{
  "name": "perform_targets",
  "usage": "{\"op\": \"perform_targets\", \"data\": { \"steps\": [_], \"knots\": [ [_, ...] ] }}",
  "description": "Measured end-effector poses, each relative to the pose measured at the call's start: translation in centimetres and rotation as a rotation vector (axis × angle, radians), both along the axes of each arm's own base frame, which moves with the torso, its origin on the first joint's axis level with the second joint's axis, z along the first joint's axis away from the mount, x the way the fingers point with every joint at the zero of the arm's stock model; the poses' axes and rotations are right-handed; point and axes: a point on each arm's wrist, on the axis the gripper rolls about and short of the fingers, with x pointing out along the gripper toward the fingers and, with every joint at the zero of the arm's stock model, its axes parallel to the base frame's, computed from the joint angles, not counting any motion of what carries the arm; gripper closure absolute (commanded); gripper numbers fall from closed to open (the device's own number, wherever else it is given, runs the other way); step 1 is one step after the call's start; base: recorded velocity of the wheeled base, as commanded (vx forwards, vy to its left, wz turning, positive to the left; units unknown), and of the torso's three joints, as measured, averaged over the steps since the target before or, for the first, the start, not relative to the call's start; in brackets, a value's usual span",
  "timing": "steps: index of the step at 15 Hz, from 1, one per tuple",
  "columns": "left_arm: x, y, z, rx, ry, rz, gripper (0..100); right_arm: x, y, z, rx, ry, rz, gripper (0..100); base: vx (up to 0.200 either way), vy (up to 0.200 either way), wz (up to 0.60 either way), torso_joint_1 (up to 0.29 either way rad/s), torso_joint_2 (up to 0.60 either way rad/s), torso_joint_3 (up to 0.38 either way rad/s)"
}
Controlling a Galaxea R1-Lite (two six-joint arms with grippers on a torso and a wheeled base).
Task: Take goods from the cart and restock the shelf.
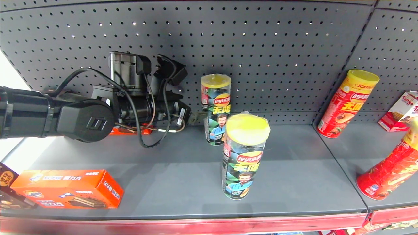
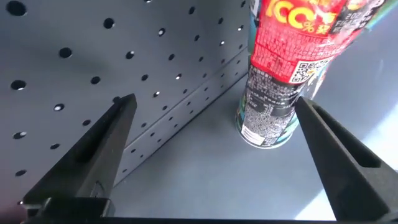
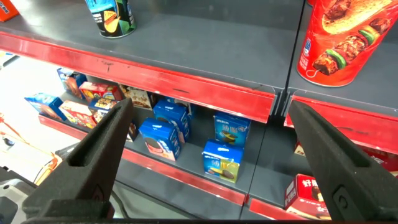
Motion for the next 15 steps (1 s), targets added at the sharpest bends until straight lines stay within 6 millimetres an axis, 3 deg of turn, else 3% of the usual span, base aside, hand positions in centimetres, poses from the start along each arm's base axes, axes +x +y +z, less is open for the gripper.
{"op": "perform_targets", "data": {
  "steps": [15],
  "knots": [
    [0.93,0.49,-0.74,0.024,0.005,0.081,0,0.0,0.0,0.0,0.0,0.0,0.0,0,0.0,0.0,0.0,0.0,0.0,0.0]
  ]
}}
